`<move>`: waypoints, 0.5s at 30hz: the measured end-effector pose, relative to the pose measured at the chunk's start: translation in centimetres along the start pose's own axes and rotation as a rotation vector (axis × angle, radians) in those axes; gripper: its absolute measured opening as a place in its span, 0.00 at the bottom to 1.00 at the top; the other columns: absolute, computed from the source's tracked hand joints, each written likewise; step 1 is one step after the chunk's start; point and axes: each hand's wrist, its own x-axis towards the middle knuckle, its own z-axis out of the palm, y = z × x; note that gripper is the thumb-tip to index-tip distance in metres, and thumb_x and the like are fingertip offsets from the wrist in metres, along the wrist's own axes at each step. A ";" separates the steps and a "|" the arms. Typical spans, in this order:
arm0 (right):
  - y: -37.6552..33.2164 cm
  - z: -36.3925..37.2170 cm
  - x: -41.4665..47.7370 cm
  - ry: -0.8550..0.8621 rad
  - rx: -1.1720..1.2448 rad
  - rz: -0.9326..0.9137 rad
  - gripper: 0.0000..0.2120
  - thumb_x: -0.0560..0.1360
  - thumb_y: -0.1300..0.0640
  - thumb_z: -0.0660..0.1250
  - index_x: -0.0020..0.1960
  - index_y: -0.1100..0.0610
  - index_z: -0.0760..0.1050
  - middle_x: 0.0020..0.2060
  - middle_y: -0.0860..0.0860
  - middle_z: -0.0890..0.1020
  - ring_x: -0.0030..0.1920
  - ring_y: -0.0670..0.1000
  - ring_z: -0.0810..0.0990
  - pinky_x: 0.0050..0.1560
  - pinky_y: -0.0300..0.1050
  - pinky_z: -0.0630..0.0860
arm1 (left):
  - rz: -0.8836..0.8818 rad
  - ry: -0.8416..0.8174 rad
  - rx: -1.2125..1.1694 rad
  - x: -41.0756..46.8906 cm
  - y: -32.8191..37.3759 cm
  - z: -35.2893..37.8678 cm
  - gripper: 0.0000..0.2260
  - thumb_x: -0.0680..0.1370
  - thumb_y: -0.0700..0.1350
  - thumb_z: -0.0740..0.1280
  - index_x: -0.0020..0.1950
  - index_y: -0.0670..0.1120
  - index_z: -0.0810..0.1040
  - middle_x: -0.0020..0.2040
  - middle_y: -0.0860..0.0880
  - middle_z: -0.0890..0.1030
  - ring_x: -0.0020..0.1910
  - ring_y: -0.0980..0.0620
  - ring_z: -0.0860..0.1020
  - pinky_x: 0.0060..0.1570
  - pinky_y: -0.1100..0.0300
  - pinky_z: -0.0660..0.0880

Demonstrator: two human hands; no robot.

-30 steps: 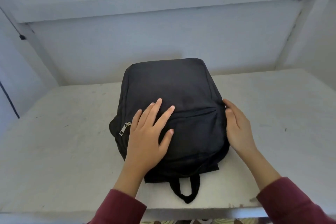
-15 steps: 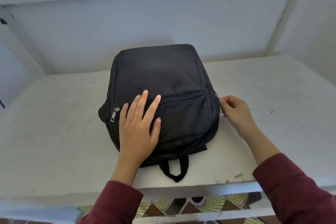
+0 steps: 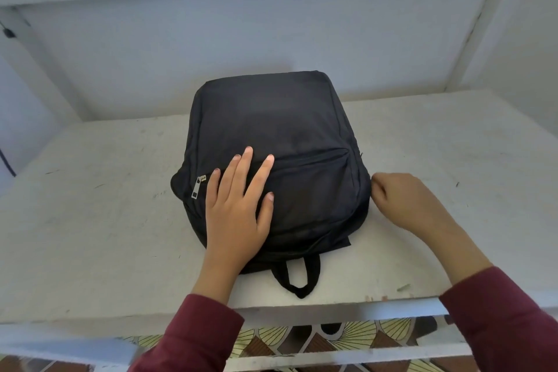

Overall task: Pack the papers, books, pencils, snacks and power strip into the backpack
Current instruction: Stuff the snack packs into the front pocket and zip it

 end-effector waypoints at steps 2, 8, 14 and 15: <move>-1.5 -1.2 -2.2 -0.166 -0.018 -0.031 0.17 0.78 0.58 0.56 0.31 0.57 0.63 0.26 0.50 0.68 0.27 0.46 0.65 0.29 0.40 0.59 | -0.007 0.002 -0.012 0.0 0.0 0.0 0.22 0.78 0.51 0.55 0.72 0.51 0.66 0.72 0.46 0.66 0.71 0.47 0.64 0.71 0.52 0.51; -5.8 -2.1 -7.4 -0.377 0.040 -0.221 0.16 0.76 0.55 0.57 0.30 0.55 0.60 0.25 0.50 0.62 0.26 0.46 0.59 0.30 0.41 0.58 | -0.066 0.073 -0.318 0.0 0.3 -0.3 0.20 0.75 0.46 0.58 0.67 0.51 0.72 0.71 0.49 0.68 0.72 0.50 0.63 0.72 0.54 0.50; -5.7 -1.4 -6.4 -0.219 0.166 -0.280 0.16 0.75 0.54 0.59 0.29 0.54 0.64 0.24 0.50 0.67 0.27 0.47 0.65 0.29 0.40 0.59 | 0.217 -0.011 -0.617 -2.6 3.7 -2.4 0.12 0.67 0.42 0.69 0.50 0.48 0.81 0.54 0.51 0.77 0.57 0.53 0.73 0.58 0.54 0.68; -5.7 -1.4 -6.2 -0.172 0.164 -0.297 0.17 0.75 0.54 0.59 0.29 0.52 0.62 0.23 0.49 0.66 0.27 0.48 0.66 0.29 0.39 0.60 | 0.268 -0.035 -0.581 -3.1 4.4 -2.3 0.12 0.66 0.44 0.71 0.49 0.48 0.79 0.50 0.51 0.76 0.52 0.53 0.73 0.53 0.55 0.68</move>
